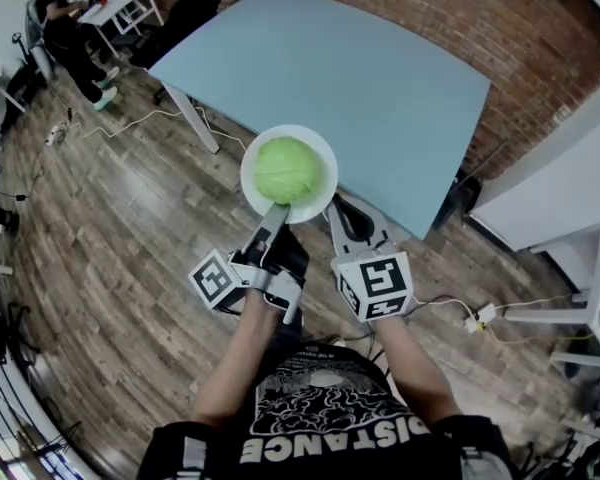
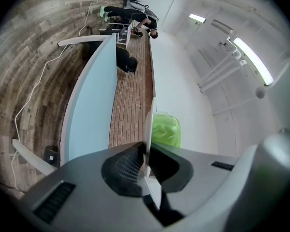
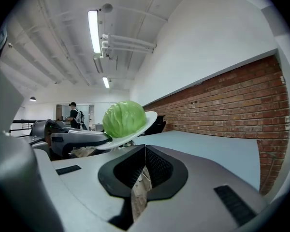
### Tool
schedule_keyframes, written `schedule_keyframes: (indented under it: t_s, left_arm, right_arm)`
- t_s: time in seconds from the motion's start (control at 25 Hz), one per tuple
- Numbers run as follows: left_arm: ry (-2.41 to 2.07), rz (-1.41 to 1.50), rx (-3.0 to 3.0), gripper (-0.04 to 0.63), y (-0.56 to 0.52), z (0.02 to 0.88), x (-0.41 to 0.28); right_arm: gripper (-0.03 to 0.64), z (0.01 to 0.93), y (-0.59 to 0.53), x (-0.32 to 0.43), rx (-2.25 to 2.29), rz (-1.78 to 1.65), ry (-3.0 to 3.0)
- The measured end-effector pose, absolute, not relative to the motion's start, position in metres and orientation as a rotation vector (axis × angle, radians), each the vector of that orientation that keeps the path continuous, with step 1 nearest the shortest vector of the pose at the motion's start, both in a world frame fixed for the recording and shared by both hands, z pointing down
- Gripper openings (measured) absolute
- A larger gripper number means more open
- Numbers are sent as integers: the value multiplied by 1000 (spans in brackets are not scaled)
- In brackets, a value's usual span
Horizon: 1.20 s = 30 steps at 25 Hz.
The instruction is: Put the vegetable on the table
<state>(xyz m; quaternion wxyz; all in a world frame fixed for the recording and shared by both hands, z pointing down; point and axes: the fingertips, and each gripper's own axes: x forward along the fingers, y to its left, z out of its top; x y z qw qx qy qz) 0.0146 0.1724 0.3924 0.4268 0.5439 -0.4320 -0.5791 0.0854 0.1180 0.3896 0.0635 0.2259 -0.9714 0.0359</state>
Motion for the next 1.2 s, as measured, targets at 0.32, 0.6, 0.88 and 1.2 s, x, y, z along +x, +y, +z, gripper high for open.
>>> schedule_keyframes:
  t_s: [0.32,0.6,0.88,1.2]
  left_arm:
    - [-1059,-1432,1348,20,144,392,-37]
    - [-1016,-1425,1333,21,127,397,-82]
    - [-995,-1417,1337,21,118,396,-125]
    - [-970,-1407,1346,21,109,403,-139]
  right_arm:
    - [9,390,89,34,710,108,-2910]
    - [9,393,73,-11,746,95,-2878]
    - [9,394,67,-47,790,84,-2843]
    - [9,400,61,-54,849,78,-2822]
